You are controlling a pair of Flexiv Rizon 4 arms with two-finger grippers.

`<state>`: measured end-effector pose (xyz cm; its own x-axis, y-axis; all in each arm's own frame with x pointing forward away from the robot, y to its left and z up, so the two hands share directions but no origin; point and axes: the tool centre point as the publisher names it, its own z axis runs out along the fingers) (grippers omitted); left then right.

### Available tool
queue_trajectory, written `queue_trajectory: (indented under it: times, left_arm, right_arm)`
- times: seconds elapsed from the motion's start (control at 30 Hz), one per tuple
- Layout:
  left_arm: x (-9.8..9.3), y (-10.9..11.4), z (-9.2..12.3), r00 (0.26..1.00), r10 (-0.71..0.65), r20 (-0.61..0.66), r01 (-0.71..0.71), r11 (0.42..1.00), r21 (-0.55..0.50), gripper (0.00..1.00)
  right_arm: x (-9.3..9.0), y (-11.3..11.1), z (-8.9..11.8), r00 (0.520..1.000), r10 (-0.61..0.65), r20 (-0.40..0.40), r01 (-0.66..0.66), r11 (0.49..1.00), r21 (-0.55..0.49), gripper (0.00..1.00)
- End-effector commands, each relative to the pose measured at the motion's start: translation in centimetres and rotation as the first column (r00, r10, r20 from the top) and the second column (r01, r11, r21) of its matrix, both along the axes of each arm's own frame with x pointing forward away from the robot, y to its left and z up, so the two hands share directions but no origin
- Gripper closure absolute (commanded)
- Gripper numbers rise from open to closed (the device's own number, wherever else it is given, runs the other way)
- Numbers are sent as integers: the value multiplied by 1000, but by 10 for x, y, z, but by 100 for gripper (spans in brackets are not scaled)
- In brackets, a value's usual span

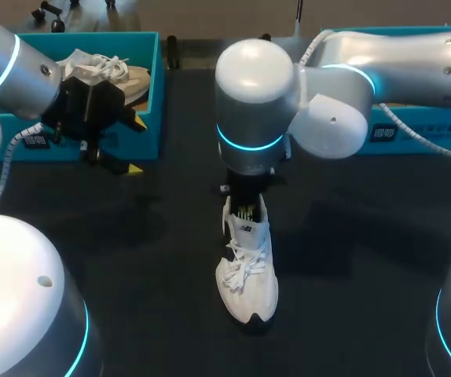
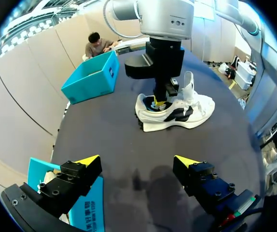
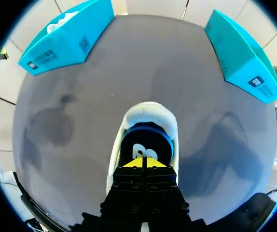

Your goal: Take the shoe out of the shoebox, open the shoe tongue, remove and reinsert the insole, then place the shoe into the shoebox

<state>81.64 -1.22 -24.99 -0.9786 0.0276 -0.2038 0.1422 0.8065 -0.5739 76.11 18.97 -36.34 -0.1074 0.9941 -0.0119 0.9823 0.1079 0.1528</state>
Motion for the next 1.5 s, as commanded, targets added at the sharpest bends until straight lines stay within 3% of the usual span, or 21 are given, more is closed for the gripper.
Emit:
queue_trajectory:
  times: [0.03,0.17,0.47,0.7,0.83,1.23,1.5]
  left_arm:
    - [-1,0,1,1000,1,1,-1,1000,4,0]
    - [-1,0,1,1000,1,1,-1,1000,4,0]
    - [-1,0,1,1000,1,1,-1,1000,4,0]
    - [-1,0,1,1000,1,1,-1,1000,4,0]
    - [-1,0,1,1000,1,1,-1,1000,4,0]
    - [-1,0,1,1000,1,1,-1,1000,4,0]
    - [-1,0,1,1000,1,1,-1,1000,4,0]
  right_arm:
    - [6,3,-22,999,-3,-37,3,1000,8,100]
    - [2,1,-28,999,-11,-51,12,1000,14,100]
    - [12,-1,6,999,-7,46,9,999,-31,100]
    - [32,1,-16,997,7,73,-7,1000,2,100]
    - [37,1,-33,999,20,43,-20,1000,21,100]
    - [5,-1,-50,999,3,-51,-2,1000,15,100]
    - [-12,-2,-42,997,-16,-69,17,1000,9,100]
